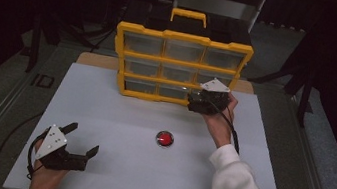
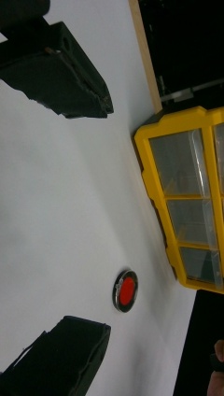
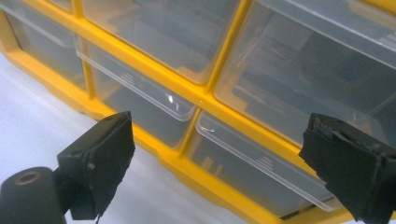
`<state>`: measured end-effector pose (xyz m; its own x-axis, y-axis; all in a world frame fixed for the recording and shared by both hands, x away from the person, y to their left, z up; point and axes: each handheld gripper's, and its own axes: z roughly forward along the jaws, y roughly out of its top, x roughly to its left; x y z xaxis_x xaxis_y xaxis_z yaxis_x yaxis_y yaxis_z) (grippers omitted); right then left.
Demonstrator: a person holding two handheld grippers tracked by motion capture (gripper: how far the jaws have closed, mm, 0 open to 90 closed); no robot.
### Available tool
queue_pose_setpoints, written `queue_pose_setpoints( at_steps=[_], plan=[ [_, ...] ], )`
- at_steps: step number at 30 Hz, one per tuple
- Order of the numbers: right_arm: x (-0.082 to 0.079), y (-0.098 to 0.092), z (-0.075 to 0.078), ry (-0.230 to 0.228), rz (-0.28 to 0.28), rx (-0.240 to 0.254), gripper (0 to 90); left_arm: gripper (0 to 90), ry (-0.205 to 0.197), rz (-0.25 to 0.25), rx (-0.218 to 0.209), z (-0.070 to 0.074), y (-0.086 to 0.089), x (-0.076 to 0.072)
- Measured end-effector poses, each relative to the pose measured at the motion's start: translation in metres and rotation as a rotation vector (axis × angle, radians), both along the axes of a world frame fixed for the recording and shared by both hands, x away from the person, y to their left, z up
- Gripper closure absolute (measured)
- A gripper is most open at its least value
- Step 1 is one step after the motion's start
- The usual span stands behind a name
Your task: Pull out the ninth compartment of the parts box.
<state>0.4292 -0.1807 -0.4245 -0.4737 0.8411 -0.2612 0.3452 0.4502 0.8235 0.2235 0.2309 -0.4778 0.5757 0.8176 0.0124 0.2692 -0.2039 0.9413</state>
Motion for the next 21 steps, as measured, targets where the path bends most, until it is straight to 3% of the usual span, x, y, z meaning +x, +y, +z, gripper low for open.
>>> queue_pose_setpoints(
  at_steps=[6, 21],
  plan=[
    [0.004, 0.002, -0.002, 0.004, -0.003, -0.053, 8.8, 0.0, -0.002, 0.0, 0.0, 0.0, 0.0, 0.0],
    [0.007, 0.004, -0.013, -0.012, -0.002, -0.257, 8.9, 0.0, -0.001, 0.0, -0.001, 0.0, 0.0, 0.0]
  ],
)
